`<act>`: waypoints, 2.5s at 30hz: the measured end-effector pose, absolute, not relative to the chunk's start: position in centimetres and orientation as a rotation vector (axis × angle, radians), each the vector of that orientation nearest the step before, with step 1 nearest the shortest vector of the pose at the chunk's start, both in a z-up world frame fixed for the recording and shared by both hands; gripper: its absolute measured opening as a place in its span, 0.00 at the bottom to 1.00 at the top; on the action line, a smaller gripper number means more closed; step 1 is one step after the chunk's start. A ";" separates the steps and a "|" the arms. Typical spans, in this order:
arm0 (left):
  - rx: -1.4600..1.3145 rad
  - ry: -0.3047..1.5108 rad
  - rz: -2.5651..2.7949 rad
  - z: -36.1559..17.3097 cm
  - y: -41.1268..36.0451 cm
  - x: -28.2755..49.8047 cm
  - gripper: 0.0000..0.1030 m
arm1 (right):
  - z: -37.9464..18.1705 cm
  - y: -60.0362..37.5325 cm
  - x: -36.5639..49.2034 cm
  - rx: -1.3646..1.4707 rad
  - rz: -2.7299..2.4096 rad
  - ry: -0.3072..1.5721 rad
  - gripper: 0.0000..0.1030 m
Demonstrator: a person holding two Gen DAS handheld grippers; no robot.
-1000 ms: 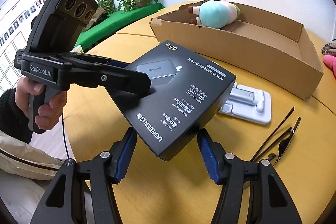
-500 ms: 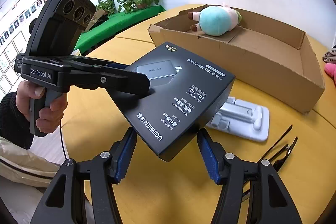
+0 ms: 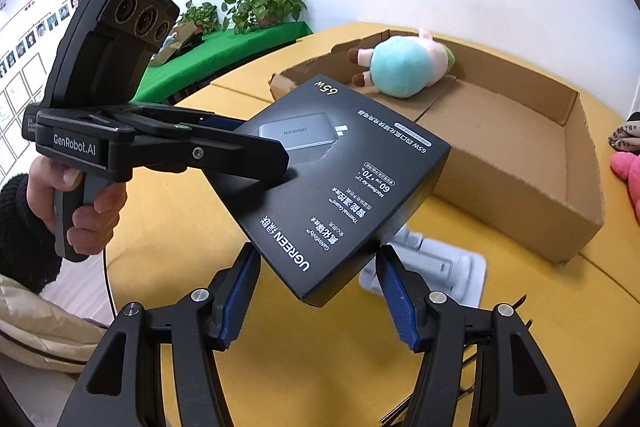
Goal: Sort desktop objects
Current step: 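Lift the charger box with both tools and carry it toward the cardboard box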
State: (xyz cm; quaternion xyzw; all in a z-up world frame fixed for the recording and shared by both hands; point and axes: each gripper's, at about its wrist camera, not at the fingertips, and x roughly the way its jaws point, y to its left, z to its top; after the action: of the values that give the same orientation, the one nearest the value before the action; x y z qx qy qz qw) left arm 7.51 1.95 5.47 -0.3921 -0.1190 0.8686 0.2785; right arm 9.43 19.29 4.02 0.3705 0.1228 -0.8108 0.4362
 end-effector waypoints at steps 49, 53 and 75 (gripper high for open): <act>-0.960 -0.274 2.376 8.6 2.6 5.3 0.60 | 6.6 19.9 7.9 0.821 -2.090 0.244 0.63; -0.964 -0.272 2.375 8.7 2.7 5.6 0.60 | 6.6 19.6 8.2 0.828 -2.092 0.259 0.63; -0.908 -0.241 2.387 10.2 3.3 3.0 0.60 | 7.8 19.5 5.9 0.815 -2.123 0.282 0.63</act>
State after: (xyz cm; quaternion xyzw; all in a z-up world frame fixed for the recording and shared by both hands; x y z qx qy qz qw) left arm 2.99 3.28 10.21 -0.3392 -0.0902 0.8921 0.2844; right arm 5.85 19.54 7.81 0.3239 0.1120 -0.8441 0.4123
